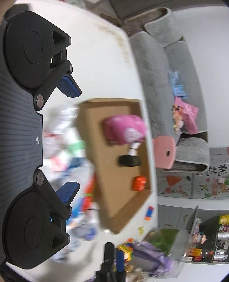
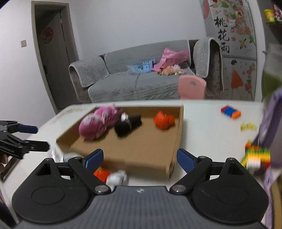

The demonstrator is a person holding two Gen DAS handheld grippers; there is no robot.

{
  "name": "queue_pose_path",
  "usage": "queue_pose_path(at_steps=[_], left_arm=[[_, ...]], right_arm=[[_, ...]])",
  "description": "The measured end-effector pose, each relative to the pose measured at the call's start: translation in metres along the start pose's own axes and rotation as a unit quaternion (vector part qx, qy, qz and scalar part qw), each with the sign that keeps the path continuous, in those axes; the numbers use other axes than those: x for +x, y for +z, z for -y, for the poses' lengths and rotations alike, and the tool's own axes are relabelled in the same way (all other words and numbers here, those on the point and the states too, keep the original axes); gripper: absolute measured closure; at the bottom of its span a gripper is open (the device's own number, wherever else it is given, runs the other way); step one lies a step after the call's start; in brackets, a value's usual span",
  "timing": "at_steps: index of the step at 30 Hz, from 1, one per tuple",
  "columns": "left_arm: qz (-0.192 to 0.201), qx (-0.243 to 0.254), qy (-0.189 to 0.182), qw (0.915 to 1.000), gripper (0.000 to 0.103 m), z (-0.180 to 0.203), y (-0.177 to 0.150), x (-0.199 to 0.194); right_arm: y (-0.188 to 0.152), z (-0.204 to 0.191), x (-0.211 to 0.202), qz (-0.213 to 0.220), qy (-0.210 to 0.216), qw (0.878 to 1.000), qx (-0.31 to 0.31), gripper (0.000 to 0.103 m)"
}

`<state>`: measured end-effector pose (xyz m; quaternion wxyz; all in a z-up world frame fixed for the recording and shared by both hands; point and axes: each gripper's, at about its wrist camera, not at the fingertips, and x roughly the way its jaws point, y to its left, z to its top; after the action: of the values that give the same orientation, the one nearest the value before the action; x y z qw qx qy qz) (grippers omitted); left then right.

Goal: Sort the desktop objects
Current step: 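Carry the black sock and orange bag over the box and release both, then grasp the black striped sock with the left gripper while the right gripper grasps the light blue sock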

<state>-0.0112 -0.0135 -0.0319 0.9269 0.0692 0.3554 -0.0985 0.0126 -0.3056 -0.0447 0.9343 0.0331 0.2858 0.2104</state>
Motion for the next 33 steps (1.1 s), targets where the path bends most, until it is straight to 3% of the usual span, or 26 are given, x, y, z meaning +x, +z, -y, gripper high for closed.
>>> queue_pose_path(at_steps=[4, 7, 13, 17, 22, 33], left_arm=[[-0.016, -0.009, -0.031, 0.9994, 0.001, 0.004, -0.037, -0.015], [-0.014, 0.023, -0.056, 0.9981, 0.001, 0.021, -0.053, -0.025], [-0.004, 0.076, -0.089, 0.9931, 0.0, 0.051, -0.062, -0.025], [-0.02, 0.077, -0.104, 0.9914, 0.001, 0.057, -0.064, -0.012], [-0.045, 0.064, -0.132, 0.9882, 0.001, 0.059, -0.068, 0.0], [-0.048, 0.068, -0.167, 0.9824, 0.002, 0.073, -0.072, -0.005]], right_arm=[[-0.017, 0.001, -0.01, -0.008, 0.01, 1.0, 0.002, 0.015], [-0.03, 0.003, -0.023, -0.008, 0.02, 1.0, 0.01, 0.015], [-0.053, -0.009, -0.042, -0.004, 0.043, 0.999, 0.004, 0.012], [-0.057, -0.025, -0.039, -0.015, 0.056, 0.998, -0.025, 0.012], [-0.064, -0.039, -0.029, -0.032, 0.046, 0.997, -0.057, 0.013], [-0.072, -0.032, -0.023, -0.049, -0.012, 0.997, -0.053, 0.013]])
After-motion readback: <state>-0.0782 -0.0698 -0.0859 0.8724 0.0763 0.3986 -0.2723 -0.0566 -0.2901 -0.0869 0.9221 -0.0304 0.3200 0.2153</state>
